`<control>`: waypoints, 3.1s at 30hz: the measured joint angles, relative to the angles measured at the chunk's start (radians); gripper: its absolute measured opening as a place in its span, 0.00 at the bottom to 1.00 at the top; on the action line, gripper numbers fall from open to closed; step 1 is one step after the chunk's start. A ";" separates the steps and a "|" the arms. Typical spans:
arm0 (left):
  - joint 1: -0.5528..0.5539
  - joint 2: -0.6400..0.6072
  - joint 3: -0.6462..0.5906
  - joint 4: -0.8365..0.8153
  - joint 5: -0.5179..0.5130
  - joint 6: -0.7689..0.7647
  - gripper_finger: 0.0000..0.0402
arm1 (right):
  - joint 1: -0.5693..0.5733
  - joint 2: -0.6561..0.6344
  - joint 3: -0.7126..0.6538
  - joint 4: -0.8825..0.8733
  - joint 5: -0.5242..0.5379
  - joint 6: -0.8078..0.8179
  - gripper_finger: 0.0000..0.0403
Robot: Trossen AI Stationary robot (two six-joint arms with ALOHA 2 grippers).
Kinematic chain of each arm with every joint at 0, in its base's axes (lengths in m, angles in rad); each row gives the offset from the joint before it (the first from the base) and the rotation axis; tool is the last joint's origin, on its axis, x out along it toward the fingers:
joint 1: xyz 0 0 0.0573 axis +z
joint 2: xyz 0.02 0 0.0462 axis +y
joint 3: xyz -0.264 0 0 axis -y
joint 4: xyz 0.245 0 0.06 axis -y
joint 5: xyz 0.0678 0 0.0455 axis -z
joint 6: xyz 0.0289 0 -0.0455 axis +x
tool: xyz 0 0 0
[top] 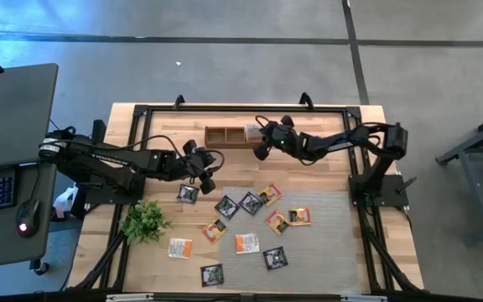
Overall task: Pick & Place Tea
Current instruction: Put the white tea bag into the right section of the wooden organizer
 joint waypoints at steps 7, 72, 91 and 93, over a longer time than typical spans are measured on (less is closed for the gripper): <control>0.000 0.000 0.000 0.000 -0.012 -0.007 0.33 | -0.001 0.027 0.000 0.010 0.025 -0.031 0.10; -0.204 0.143 0.000 0.136 0.344 -0.262 0.33 | 0.763 0.187 0.217 -0.399 -0.296 0.517 0.35; -0.203 0.142 0.000 0.079 0.341 -0.268 0.33 | 0.771 0.142 0.174 -0.356 -0.301 0.310 0.04; -0.203 0.135 0.010 0.055 0.341 -0.265 0.33 | 0.756 0.099 0.175 -0.360 -0.293 0.270 0.02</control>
